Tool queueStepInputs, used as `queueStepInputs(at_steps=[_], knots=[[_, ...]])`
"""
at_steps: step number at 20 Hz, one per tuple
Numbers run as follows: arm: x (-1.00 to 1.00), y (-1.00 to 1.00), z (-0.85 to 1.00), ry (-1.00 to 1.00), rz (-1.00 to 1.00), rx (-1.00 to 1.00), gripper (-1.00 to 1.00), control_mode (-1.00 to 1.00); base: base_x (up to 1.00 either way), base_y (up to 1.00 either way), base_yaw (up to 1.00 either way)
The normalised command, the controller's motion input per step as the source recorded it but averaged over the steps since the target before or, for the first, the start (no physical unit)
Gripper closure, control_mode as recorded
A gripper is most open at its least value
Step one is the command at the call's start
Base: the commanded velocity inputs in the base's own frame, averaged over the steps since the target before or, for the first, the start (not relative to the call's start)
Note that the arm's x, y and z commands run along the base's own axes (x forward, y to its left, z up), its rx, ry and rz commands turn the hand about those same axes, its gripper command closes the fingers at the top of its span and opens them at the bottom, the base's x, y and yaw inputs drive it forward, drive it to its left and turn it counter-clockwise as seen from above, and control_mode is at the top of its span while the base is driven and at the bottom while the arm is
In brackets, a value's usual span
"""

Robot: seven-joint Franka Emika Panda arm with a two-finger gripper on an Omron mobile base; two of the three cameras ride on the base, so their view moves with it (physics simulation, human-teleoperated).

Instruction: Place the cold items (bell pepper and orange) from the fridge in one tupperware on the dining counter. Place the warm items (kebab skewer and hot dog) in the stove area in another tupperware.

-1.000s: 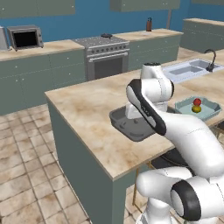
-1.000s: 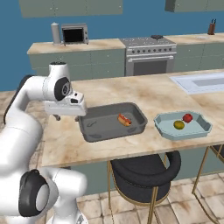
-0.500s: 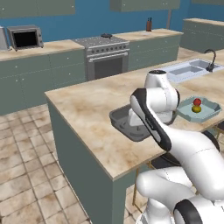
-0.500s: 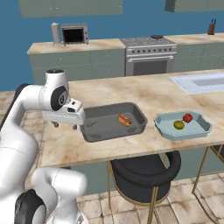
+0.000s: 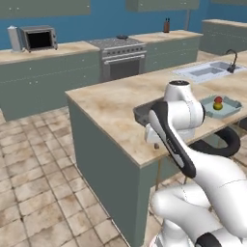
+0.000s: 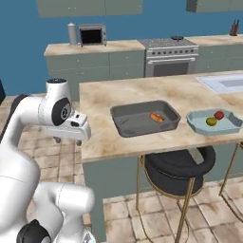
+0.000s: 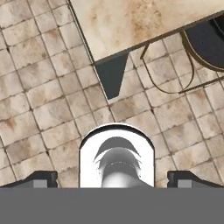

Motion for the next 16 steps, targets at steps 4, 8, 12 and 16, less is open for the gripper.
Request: queueStepInputs(at_steps=[4,8,12,16], knots=[[0.0,0.0,0.0,0.0,0.0,0.0,-1.0,1.0,-0.11,1.0,0.02],[0.0,0.0,0.0,0.0,0.0,0.0,-1.0,1.0,0.26,1.0,0.05],[0.0,0.0,0.0,0.0,0.0,0.0,-1.0,1.0,0.53,1.0,0.0],[0.0,0.0,0.0,0.0,0.0,0.0,-1.0,1.0,0.74,1.0,0.0]])
